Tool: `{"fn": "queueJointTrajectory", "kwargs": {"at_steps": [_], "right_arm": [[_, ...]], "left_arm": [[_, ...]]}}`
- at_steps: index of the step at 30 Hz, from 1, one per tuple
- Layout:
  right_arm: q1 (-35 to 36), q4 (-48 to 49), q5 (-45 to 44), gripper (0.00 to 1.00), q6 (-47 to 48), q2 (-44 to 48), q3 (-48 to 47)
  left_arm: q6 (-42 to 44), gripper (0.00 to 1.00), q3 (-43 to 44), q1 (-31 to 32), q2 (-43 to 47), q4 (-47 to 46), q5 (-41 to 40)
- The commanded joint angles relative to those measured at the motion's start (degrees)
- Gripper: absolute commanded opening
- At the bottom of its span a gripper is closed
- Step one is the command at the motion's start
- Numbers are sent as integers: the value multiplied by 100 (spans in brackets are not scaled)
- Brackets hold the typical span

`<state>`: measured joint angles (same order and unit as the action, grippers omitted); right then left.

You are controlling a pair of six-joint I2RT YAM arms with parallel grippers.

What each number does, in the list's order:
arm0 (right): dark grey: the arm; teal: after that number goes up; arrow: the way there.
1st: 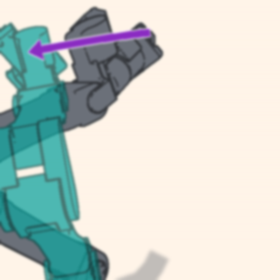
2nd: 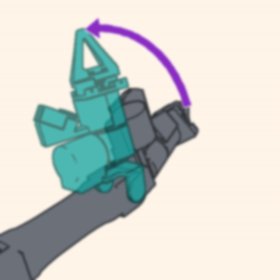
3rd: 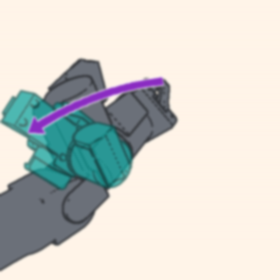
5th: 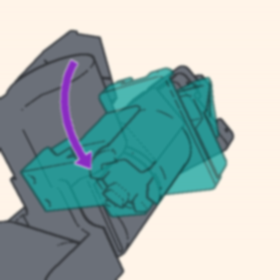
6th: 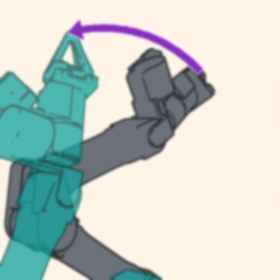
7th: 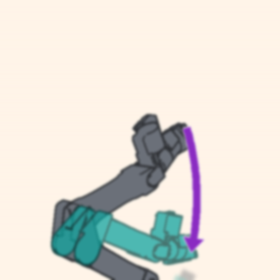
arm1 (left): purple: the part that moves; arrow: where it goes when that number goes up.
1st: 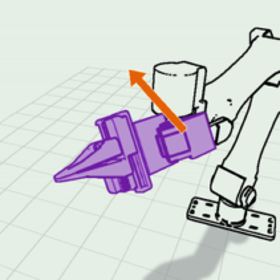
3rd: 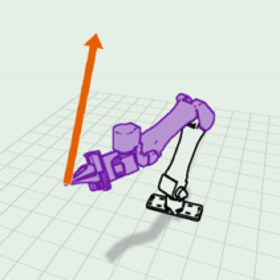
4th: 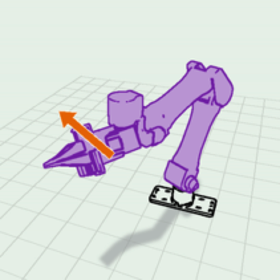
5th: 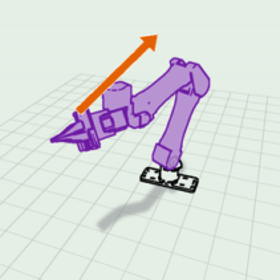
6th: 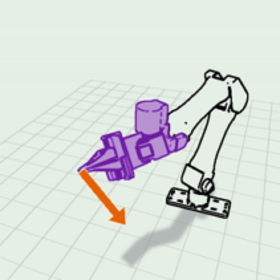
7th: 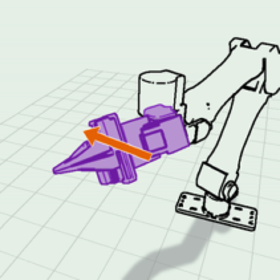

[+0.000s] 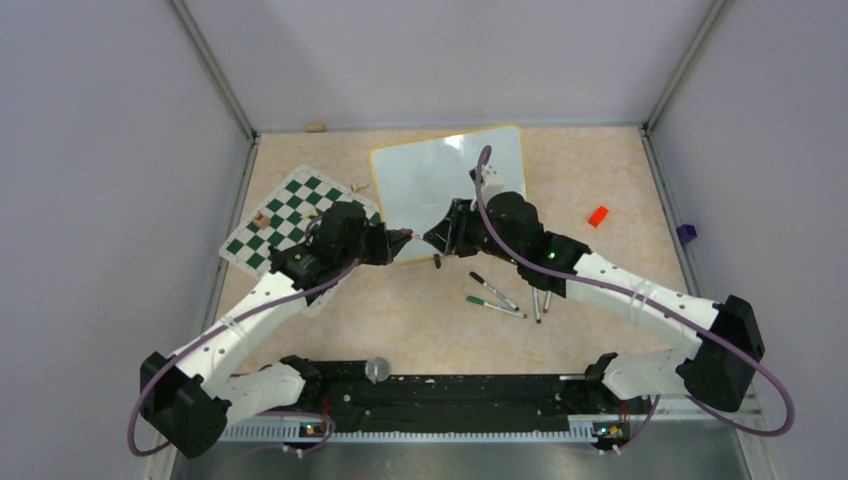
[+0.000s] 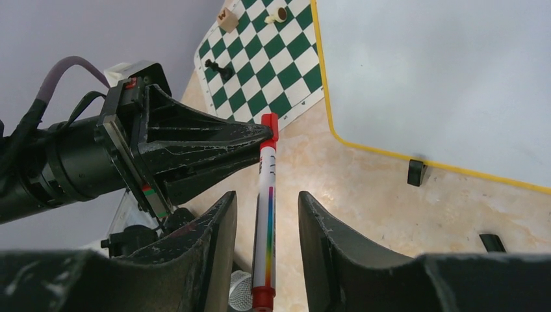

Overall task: Write a sentence on the whiteboard
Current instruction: Pass from the left arm to the right

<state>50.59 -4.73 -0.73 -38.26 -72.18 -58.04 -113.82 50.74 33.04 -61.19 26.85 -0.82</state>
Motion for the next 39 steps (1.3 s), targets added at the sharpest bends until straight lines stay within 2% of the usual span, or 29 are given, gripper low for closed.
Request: {"fn": "queueJointTrajectory", "kwargs": {"at_steps": [1, 10, 16, 22, 25, 28, 30, 31, 36, 37, 39], "right_arm": [[129, 15, -6, 38, -111, -129, -365], [139, -118, 52, 25, -184, -370, -492], [136, -95, 55, 29, -180, -376, -521], [137, -79, 53, 28, -198, -418, -523], [143, -76, 54, 21, -191, -413, -527], [142, -67, 48, 20, -198, -406, -530], [138, -61, 48, 11, -191, -407, -532], [140, -61, 48, 2, -191, -410, -540], [139, -101, 47, 0, -183, -335, -524], [140, -103, 55, 0, -190, -299, -514], [138, -113, 54, 0, -188, -223, -462]], "left_arm": [[65, 0, 237, -1, -70, -320, 56], [103, 0, 211, -7, -35, -312, 53], [130, 0, 241, -8, -37, -150, 55], [115, 0, 210, -7, -29, -130, 53], [109, 0, 200, -1, -2, -119, 49], [106, 0, 178, -7, 21, -93, 38], [98, 0, 160, -8, 37, -92, 52], [97, 0, 148, -7, 34, -92, 49], [116, 0, 51, -15, 116, -98, -31], [120, 2, 13, -22, 148, -108, -47], [165, 15, -27, -31, 187, -94, -67]]}}
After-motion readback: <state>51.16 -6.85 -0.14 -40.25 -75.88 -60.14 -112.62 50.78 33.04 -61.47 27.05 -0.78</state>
